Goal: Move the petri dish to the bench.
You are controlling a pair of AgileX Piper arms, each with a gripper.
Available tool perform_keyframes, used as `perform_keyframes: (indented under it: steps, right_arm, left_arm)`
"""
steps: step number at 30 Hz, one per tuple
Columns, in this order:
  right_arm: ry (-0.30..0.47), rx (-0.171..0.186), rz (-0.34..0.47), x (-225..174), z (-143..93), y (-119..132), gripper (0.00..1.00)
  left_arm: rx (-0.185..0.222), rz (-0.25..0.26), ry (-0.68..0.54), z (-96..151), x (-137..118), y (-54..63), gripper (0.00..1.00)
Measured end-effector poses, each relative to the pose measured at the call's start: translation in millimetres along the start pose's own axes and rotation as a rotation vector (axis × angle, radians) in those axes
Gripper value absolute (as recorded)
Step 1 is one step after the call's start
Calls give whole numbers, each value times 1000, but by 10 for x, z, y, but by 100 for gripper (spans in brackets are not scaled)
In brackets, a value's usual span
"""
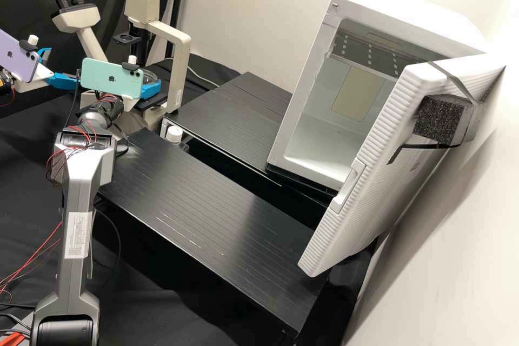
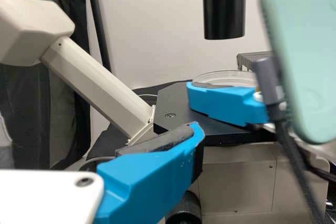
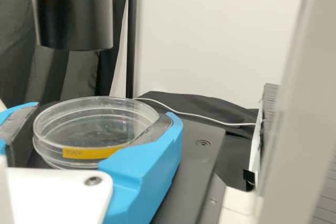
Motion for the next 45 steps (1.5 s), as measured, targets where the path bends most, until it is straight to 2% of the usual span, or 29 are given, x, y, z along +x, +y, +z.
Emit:
perform_keyframes:
  steps: [9,11,15,22,26,30,33,40,45]
  right_arm:
    - [38,1,78,-480,120,364,0]
    - [45,-18,70,-625,151,386,0]
    - [66,-35,123,-927,202,516,0]
    - [66,-12,250,-1325,358,709,0]
    - [58,8,264,-1525,498,744,0]
    - [42,20,238,-1853,704,778,0]
    - [16,7,245,-2115,875,789,0]
    - [-13,1,358,-2708,1148,941,0]
    - [-83,-39,392,-2994,1361,907,0]
  left_arm:
    - [0,0,0,0,0,0,100]
    - [0,0,0,0,0,0,100]
    - [0,0,0,0,0,0,100]
    - [0,0,0,0,0,0,100]
    - [0,0,0,0,0,0,100]
    - [0,0,0,0,0,0,100]
    - [0,0,0,0,0,0,100]
    - [0,0,0,0,0,0,100]
    - [0,0,0,0,0,0,100]
